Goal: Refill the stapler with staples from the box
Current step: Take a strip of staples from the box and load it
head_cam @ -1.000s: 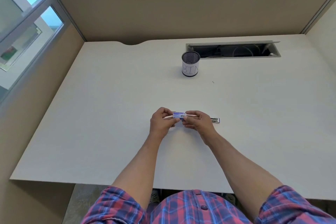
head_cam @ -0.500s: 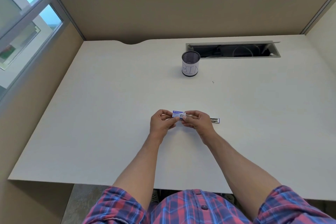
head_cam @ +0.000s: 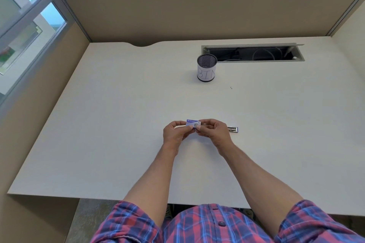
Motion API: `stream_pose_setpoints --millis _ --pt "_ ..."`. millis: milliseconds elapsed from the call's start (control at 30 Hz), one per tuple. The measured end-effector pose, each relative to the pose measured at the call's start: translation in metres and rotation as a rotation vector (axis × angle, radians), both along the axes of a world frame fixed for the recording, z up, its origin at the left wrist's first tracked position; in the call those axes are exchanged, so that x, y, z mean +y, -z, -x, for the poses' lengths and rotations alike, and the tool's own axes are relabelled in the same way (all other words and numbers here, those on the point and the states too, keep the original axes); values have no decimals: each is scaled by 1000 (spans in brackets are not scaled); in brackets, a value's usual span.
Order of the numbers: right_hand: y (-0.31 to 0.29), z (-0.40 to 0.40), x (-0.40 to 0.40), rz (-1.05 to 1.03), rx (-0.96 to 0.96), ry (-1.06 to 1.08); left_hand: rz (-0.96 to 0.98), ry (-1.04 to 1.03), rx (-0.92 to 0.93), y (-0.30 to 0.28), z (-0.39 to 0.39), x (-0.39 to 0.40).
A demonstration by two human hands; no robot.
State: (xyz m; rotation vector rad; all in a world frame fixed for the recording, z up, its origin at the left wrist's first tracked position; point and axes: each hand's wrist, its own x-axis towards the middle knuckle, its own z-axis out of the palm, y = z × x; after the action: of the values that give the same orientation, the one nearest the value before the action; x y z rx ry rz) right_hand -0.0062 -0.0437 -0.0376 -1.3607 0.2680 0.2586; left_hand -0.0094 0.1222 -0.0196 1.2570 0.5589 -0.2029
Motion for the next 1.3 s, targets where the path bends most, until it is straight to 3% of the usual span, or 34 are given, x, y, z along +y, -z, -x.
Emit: stream_pose_setpoints --millis 1300 --pt "2 1 -6 154 -50 -10 -27 7 71 6 0 1"
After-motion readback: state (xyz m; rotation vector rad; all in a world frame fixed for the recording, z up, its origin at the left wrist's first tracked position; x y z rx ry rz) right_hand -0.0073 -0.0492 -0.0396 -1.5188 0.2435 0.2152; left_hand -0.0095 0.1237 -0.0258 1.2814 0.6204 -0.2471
